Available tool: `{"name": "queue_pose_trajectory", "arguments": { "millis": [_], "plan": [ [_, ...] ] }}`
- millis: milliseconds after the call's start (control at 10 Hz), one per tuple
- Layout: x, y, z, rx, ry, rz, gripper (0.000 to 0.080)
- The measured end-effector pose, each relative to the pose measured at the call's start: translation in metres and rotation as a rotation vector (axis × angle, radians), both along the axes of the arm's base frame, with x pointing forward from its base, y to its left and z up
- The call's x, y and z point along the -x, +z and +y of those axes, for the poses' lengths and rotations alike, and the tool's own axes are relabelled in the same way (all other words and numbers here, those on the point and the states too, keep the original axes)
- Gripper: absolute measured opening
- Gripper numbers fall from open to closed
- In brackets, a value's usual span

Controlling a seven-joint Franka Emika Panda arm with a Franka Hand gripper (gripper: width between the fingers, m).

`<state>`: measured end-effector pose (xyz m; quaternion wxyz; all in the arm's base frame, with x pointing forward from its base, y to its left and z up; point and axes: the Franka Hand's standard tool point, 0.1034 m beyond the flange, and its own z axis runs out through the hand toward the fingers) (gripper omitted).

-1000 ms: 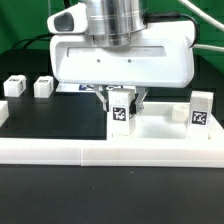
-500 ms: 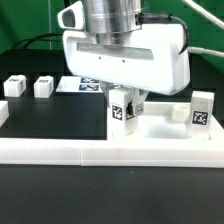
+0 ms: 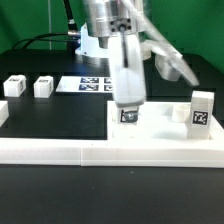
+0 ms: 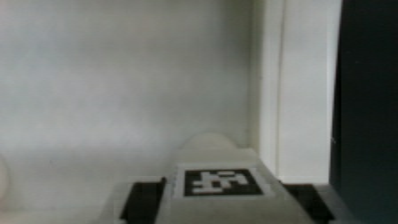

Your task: Assemble square table

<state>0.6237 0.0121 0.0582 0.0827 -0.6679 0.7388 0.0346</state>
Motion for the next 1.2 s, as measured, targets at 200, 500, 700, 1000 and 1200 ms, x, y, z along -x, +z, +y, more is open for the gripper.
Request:
{"name": "queue_pose_trajectory", "arguments": {
  "millis": [200, 500, 700, 1000, 1200],
  "plan": [
    [0.000, 0.000, 0.000, -0.008, -0.077, 0.006, 0.0339],
    [0.000, 0.005, -0.003, 0.002, 0.091, -0.020, 0.0609],
    [0.000, 0.012, -0.005, 0.057, 0.566, -0.076, 0.0637],
    [-0.001, 0.011, -0.005, 0.071, 0.728, -0.101, 0.0649],
    [0.000, 0.011, -0.011, 0.115, 1.045, -0.131, 0.0649]
  ]
}}
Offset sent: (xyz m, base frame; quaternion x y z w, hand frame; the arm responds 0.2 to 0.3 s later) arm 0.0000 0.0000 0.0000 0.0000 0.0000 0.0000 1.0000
